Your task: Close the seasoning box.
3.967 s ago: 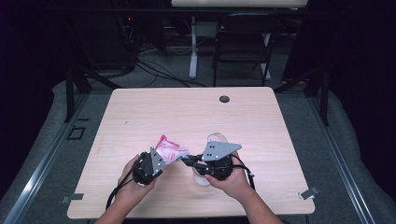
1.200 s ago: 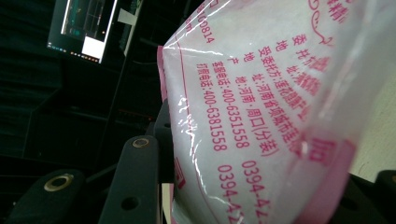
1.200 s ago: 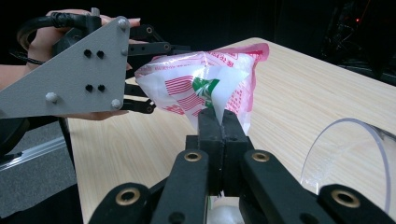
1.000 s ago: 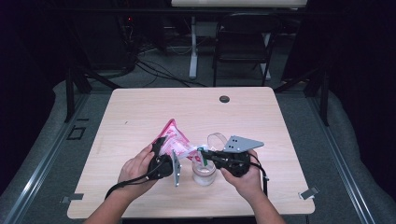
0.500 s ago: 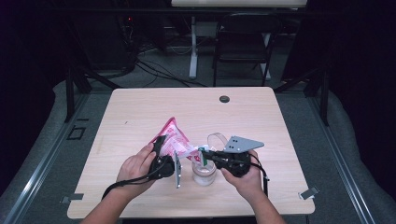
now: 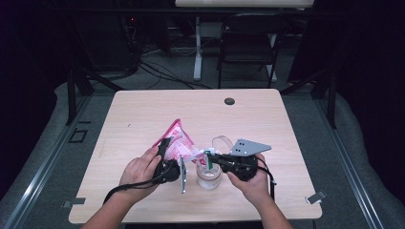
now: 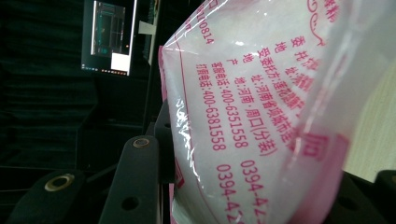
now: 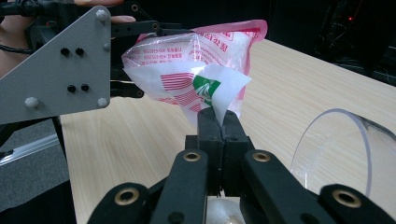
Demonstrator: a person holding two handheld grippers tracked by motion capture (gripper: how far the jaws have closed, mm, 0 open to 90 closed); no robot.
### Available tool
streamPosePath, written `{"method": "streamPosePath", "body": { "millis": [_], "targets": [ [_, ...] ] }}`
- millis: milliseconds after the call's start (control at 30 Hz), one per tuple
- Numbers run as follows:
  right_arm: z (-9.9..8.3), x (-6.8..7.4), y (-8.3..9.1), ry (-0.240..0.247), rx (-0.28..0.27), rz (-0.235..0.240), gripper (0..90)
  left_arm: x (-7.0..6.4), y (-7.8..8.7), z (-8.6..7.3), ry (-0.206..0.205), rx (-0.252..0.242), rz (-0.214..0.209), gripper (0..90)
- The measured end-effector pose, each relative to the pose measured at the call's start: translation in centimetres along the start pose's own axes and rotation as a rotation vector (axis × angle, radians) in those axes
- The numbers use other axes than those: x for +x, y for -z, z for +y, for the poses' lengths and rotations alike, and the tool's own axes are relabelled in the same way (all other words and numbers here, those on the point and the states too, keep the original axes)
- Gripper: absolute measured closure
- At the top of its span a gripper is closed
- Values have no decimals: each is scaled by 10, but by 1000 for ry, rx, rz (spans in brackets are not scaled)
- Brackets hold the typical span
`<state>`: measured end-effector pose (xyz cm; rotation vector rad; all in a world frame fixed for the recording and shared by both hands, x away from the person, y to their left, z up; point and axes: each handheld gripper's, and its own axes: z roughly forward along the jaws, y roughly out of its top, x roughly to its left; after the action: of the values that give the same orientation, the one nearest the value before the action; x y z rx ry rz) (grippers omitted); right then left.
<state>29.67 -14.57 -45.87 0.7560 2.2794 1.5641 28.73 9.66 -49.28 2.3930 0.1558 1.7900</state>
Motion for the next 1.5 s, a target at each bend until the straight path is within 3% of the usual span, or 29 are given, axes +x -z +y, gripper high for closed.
{"method": "streamPosePath", "body": {
  "millis": [933,1500],
  "targets": [
    [-2,-2,5,9,-7,4,880,2,3,5,-61,-25,73,627],
    [-4,-5,8,3,-3,-10,877,3,3,11,-85,-28,82,627]
  ]
}}
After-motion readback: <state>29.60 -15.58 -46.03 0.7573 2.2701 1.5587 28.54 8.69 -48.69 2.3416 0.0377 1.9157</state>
